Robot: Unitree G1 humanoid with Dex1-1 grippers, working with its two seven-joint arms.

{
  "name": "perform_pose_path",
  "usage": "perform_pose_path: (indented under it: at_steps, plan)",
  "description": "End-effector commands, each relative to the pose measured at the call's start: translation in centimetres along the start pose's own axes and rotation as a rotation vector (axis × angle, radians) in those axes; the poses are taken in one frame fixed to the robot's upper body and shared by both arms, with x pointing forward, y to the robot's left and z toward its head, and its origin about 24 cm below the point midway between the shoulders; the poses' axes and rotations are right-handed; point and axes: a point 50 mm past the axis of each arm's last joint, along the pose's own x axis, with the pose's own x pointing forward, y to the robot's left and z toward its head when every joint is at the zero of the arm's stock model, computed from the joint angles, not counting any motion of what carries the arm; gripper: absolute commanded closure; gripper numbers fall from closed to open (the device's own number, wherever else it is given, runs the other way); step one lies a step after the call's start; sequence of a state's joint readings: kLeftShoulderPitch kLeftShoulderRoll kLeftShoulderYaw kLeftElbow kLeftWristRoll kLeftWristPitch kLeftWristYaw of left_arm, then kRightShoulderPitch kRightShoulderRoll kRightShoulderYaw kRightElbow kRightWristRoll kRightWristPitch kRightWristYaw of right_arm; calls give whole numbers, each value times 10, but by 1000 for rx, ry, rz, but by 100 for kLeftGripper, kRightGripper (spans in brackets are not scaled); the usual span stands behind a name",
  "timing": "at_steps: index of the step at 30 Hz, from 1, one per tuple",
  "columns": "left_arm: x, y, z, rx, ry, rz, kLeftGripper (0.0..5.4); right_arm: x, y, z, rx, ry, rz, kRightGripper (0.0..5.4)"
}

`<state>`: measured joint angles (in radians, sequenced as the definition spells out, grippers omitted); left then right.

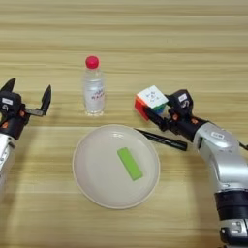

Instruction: Move the objects on the table

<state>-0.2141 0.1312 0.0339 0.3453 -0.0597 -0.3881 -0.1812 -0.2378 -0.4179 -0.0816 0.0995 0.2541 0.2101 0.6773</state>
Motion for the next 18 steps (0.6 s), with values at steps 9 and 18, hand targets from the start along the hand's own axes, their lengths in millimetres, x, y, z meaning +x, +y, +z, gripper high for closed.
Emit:
perform_pose_path:
  at_steps: [9,18]
  plan:
    - [4,-1,1,13,-10,-11,0,-12,39,32,-44,-76,162,209]
    - [4,-2,1,13,-9,-12,0,-21,70,31,-38,-69,345,209]
